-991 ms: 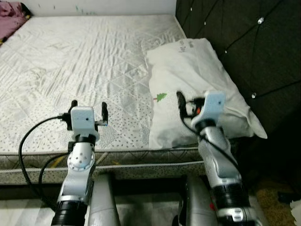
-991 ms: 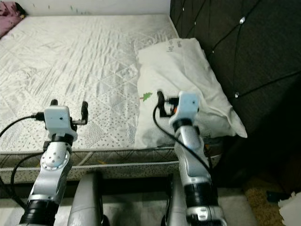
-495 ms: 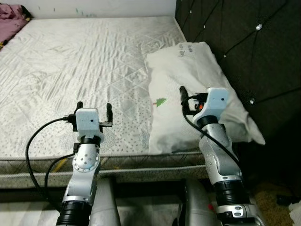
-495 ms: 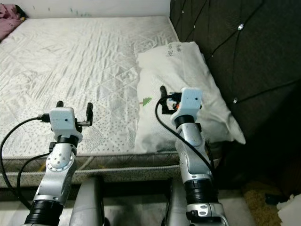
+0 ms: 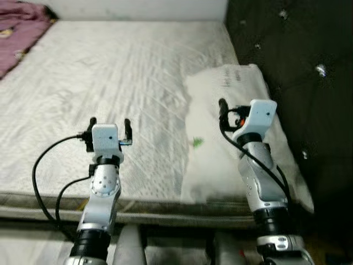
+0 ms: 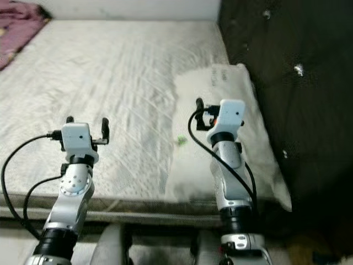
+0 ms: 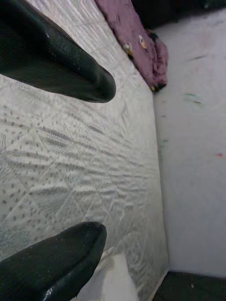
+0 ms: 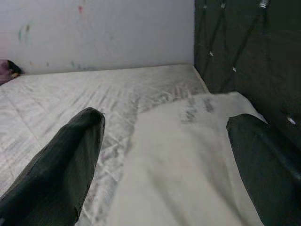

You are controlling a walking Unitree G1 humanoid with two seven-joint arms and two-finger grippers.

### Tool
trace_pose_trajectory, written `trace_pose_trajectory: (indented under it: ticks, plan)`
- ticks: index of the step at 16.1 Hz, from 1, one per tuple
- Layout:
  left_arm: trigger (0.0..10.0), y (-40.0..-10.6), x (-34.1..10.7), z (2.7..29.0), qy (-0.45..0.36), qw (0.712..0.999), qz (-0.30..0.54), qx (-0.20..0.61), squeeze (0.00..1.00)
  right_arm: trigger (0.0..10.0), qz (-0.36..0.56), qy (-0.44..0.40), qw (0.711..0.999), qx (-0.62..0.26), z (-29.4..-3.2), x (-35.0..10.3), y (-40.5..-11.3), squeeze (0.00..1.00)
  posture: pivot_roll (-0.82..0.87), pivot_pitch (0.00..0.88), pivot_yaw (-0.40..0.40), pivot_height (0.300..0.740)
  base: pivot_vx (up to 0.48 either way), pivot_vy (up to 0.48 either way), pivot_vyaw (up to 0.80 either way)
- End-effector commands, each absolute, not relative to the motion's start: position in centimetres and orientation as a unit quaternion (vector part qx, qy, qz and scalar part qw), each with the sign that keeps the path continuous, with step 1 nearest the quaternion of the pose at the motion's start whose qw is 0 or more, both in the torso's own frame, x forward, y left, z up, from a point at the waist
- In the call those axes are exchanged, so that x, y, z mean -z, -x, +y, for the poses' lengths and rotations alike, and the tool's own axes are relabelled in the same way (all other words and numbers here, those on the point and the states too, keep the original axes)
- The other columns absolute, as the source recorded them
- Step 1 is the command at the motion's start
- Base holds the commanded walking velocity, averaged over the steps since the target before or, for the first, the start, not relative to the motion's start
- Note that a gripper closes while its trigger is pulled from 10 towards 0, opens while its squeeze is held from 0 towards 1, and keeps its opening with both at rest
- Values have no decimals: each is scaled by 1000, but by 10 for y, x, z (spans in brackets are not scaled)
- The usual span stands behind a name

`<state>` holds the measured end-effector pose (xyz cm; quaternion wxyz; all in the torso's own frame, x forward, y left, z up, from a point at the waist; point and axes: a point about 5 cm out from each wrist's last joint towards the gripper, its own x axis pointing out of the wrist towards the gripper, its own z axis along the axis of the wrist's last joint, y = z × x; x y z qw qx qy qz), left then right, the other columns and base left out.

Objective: Clean up the room

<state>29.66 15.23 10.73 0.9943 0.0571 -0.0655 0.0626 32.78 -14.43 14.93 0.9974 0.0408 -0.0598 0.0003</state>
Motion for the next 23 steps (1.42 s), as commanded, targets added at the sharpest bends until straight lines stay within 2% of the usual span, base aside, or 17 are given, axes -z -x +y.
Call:
trace_pose_trajectory:
  ticks: [1, 4, 8, 10, 14, 18, 23]
  plan:
    - [10000, -296, -107, 152, -46, 995, -71, -43, 0, 10000, -57, -42, 998, 5, -145, -149, -329, 0, 55, 0, 21, 716, 0, 0, 0]
    - [10000, -291, -117, 147, -98, 988, -122, 7, 0, 10000, -55, -43, 998, 8, -145, -149, -330, 0, 57, 0, 17, 740, 0, 0, 0]
    - [10000, -293, -120, 151, -96, 988, -124, -4, 0, 10000, -39, -44, 998, 14, -145, -139, -320, 0, 56, 0, 16, 740, 0, 0, 0]
    - [10000, -295, -120, 150, -144, 981, -120, -42, 0, 10000, -38, -41, 998, 12, -145, -139, -318, 0, 49, 0, 16, 740, 0, 0, 0]
    - [10000, -295, -119, 143, -117, 986, -119, -1, 0, 10000, -38, -36, 998, 15, -148, -139, -319, 0, 46, 0, 14, 740, 0, 0, 0]
    - [10000, -292, -114, 145, -124, 987, -106, -15, 0, 10000, -29, -35, 999, 10, -145, -136, -317, 0, 50, 0, 13, 740, 0, 0, 0]
    - [10000, -291, -110, 141, -89, 992, -88, -10, 0, 10000, -20, -44, 999, -16, -136, -134, -318, 0, 50, 0, 11, 740, 0, 0, 0]
